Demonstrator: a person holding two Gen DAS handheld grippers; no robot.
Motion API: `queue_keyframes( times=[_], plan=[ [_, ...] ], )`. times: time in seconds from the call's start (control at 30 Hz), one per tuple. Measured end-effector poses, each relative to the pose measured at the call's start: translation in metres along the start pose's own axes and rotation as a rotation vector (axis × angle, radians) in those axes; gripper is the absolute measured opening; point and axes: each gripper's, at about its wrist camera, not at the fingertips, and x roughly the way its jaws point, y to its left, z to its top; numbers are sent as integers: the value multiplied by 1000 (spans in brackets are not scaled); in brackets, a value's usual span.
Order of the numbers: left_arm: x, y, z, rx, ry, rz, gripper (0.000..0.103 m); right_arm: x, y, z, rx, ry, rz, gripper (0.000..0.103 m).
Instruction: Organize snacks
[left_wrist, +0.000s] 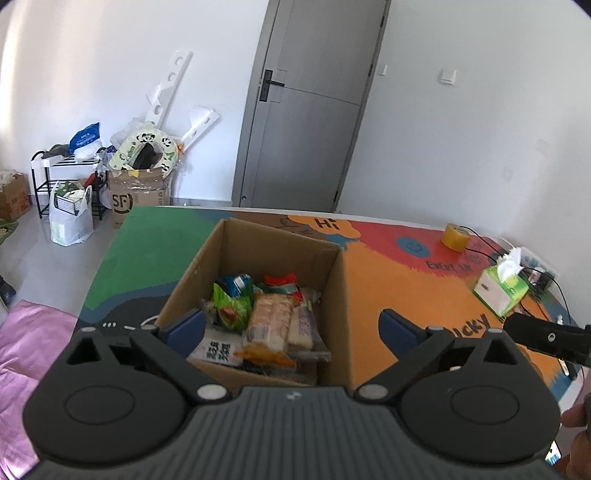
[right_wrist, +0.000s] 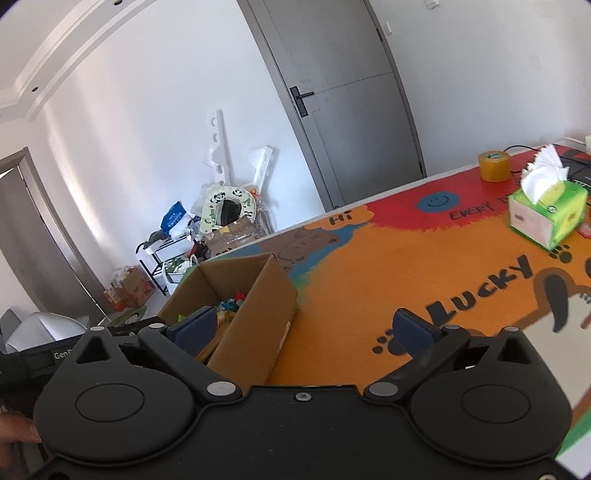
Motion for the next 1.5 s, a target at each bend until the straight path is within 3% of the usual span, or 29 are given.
queue_keyframes(
  times=[0.63, 1.5],
  plan=[
    [-49, -18, -20, 66, -20, -33, 102, -68, -13, -19, -16, -46, -52, 103],
    [-64, -2, -33, 82, -11, -11, 102, -79, 8, -26, -73, -52, -82, 103]
  ],
)
